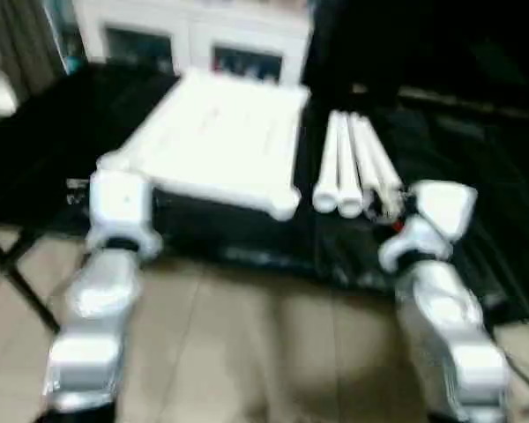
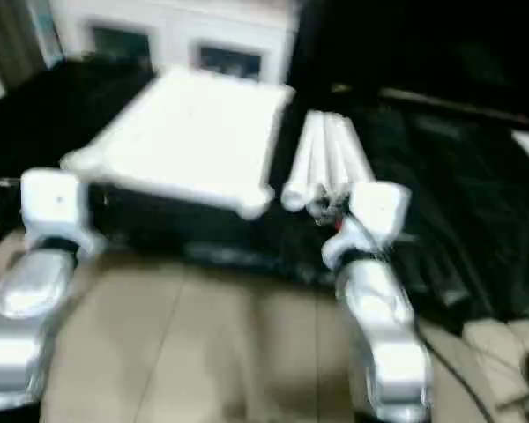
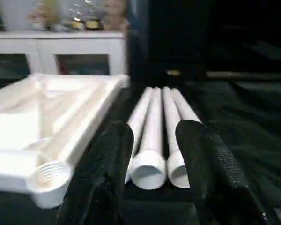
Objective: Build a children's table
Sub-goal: Move to table
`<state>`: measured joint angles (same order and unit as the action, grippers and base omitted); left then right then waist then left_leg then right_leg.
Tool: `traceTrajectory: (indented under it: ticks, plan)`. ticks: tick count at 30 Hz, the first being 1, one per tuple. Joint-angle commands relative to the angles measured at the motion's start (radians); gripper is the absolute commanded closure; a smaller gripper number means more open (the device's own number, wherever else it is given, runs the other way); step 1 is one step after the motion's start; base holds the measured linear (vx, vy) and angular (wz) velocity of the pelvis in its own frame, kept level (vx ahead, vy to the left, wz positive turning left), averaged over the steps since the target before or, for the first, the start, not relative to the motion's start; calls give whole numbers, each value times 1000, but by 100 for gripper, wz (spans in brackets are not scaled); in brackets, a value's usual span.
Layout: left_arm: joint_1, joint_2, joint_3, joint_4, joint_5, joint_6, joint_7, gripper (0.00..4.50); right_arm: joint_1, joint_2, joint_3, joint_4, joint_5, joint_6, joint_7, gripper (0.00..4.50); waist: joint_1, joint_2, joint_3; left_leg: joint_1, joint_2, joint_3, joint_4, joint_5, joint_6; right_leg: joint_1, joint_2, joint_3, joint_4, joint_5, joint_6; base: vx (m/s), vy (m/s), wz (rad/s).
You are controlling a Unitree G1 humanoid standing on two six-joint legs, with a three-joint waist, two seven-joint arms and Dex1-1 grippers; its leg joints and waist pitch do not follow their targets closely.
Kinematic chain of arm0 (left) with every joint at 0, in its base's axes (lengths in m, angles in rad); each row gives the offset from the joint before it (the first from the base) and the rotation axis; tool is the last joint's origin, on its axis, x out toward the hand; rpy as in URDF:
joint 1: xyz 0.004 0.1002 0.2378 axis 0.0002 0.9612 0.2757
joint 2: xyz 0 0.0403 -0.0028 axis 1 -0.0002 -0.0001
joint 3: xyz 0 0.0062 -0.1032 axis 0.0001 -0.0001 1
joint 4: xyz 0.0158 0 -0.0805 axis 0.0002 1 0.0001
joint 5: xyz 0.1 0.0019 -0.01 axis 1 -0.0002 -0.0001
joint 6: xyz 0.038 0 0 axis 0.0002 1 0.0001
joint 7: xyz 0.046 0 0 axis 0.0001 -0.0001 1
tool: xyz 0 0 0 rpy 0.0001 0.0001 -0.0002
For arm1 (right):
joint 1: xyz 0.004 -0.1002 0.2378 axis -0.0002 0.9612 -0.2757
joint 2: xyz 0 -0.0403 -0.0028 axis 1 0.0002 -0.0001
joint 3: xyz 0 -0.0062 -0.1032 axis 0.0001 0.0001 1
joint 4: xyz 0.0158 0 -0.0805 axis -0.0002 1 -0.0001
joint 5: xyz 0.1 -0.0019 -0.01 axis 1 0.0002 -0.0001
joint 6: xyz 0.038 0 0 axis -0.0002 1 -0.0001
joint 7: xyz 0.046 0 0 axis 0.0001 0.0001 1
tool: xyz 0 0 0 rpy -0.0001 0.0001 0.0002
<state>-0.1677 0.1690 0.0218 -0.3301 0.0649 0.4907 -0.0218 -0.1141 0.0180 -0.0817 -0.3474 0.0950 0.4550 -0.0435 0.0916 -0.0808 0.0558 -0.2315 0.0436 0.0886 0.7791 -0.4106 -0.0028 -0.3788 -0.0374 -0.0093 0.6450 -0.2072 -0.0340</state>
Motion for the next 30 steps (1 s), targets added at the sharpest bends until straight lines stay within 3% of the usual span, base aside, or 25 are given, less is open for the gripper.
traceTrajectory:
  ticks: [1, 2, 3, 4, 5, 6, 7, 9, 10, 11, 12, 13, 14, 15, 16, 18, 20, 21, 22, 23, 24, 26, 28, 29, 30]
  plan:
    - [-9, 15, 18, 7, 1, -10, -8, 286, -13, 7, 9, -9, 12, -7, -5, 268, 34, 5, -42, -119, 51, -39, 8, 121, -47, 146, -195, 164, -142, -451, -361, 181, -5, 3]
    - [-18, 17, 19, 20, 1, -16, -14, 286, -14, 7, 8, -6, 2, -13, -12, 268, 35, 14, -38, -124, 63, -43, 5, 146, -55, 136, -194, 145, -149, -413, -383, 150, 15, 3]
    - [-18, 17, 19, 20, 1, -16, -14, 286, -14, 7, 8, -6, 2, -13, -12, 268, 28, 38, -23, -141, 89, -47, -34, 213, -61, 118, -170, 79, -160, -425, -363, 150, 15, 3]
    - [-28, 17, 17, 33, 1, -20, -18, 286, -14, 7, 3, -3, 0, -16, -17, 268, 25, 77, -27, -115, 109, -30, -146, 217, -39, 95, -103, 8, -156, -495, -270, 138, 73, 4]
    - [-39, 16, 15, 45, 1, -23, -21, 286, -15, 9, -2, 0, 0, -20, -21, 268, -17, 130, -16, -51, 191, -99, -264, -175, -61, 20, 5, -50, -26, -411, -136, 113, 135, 6]
    - [-43, 16, 13, 49, 1, -24, -22, 286, -15, 9, -4, 1, -1, -22, -23, 268, -38, 120, -38, -7, 244, -146, -292, -291, -34, 1, 0, -49, 64, -319, -92, 113, 135, 6]
    - [-48, 15, 14, 56, 0, -26, -23, 286, -16, 10, -5, 2, -1, -23, -24, 268, -23, 134, -49, 20, 245, -160, -287, -394, 27, -32, -14, -49, 108, -190, -18, 133, 108, 7]
    - [-56, 13, 11, 66, -2, -30, -23, 286, -17, 12, -6, 1, -4, -25, -25, 268, -40, 126, -49, 30, 207, -135, -274, -294, 171, -70, -19, -62, 109, -70, 29, 171, 53, 8]
    - [-59, 12, 10, 71, -6, -31, -23, 286, -17, 12, -6, 1, -4, -25, -26, 268, -45, 122, -50, 32, 199, -125, -275, -258, 213, -73, -24, -62, 100, -41, 30, 156, 14, 0]
    - [-58, 8, 2, 74, -7, -33, -22, 286, -15, 10, -8, -2, -5, -25, -24, 268, -58, 95, -48, 24, 155, -77, -279, -180, 256, -59, -40, -53, 33, 23, 6, 163, -37, -1]
    - [-58, 8, 2, 74, -7, -33, -22, 286, -15, 10, -8, -2, -5, -25, -24, 268, -55, 47, -51, -9, 109, -25, -267, -172, 217, 16, -78, 1, -47, -23, 0, 163, -37, -1]
    - [-56, 6, 0, 73, -9, -34, -22, 286, -14, 10, -8, -4, -5, -25, -24, 268, -35, 8, -61, -79, 42, 13, -189, -108, 198, 111, -109, 71, -96, -151, -18, 163, -77, 2]
    - [-53, 4, -2, 73, -9, -35, -23, 286, -13, 8, -7, -5, -5, -25, -25, 268, 10, 19, -48, -104, 30, 6, -64, -5, 138, 146, -218, 168, -172, -495, -119, 176, -70, 10]
    - [-52, 3, -3, 72, -9, -36, -24, 286, -13, 7, -7, -6, -6, -25, -25, 268, 7, 11, -59, -145, 41, -7, -36, 63, 102, 181, -209, 165, -151, -520, -149, 176, -70, 10]
    - [-47, 0, -3, 72, -9, -37, -25, 286, -13, 4, -6, -7, -7, -26, -22, 268, 19, 29, -51, -181, 48, -22, -26, 152, 53, 191, -194, 144, -138, -459, -180, 211, -41, 3]
    - [-34, -9, -5, 66, -10, -38, -26, 286, -14, -4, -7, -8, -8, -25, -15, 268, 15, 40, -35, -184, 65, -16, -50, 238, 28, 170, -168, 91, -159, -399, -252, 190, -29, -6]
    - [-26, -14, -8, 60, -10, -39, -25, 286, -15, -9, -10, -9, -4, -22, -10, 268, 20, 78, -28, -155, 103, -3, -157, 287, 48, 148, -123, 14, -178, -506, -231, 182, 30, 4]
    - [-23, -16, -9, 57, -9, -39, -25, 286, -15, -11, -12, -11, -2, -21, -7, 268, 1, 132, -23, -89, 146, -33, -248, 33, 14, 112, -40, -50, -139, -506, -134, 190, 61, 9]
    - [-22, -19, -9, 56, -9, -38, -24, 286, -15, -14, -13, -11, 0, -20, -5, 268, -48, 150, -44, -36, 211, -136, -302, -262, 44, 65, 15, -69, 31, -348, -58, 171, 121, 0]
    - [-20, -23, -10, 53, -10, -38, -24, 286, -15, -19, -13, -12, 0, -19, -2, 268, -56, 131, -73, 34, 242, -173, -283, -294, 158, -4, -5, -53, 80, -220, 16, 191, 88, -3]
    - [-19, -24, -12, 52, -10, -38, -25, 286, -16, -22, -13, -12, 0, -18, -1, 268, -56, 131, -73, 34, 242, -173, -283, -294, 158, -4, -5, -53, 80, -220, 16, 191, 88, -3]
    - [-14, -30, -26, 52, -25, -46, -34, 286, -19, -34, -22, -6, -4, -18, 6, 268, -65, 117, -56, 7, 205, -117, -267, -89, 320, -64, -15, -51, 105, -57, 92, 199, 32, 5]
    - [-9, -40, -32, 45, -60, -59, -63, 286, -18, -39, -25, -9, -2, -17, 13, 268, -73, 81, -50, -13, 178, -64, -261, 20, 333, -72, -45, -27, 40, 74, 58, 181, -3, 2]
    - [-1, -42, -58, 32, -84, -74, -105, 286, -19, -51, -27, -21, 21, -9, 43, 268, -61, 29, -53, -74, 107, -8, -223, 32, 273, -2, -91, 37, -57, 125, 51, 160, -82, 0]
    - [3, -34, -72, 26, -82, -78, -120, 286, -19, -56, -25, -28, 34, -5, 59, 268, -61, 29, -53, -74, 107, -8, -223, 32, 273, -2, -91, 37, -57, 125, 51, 160, -82, 0]
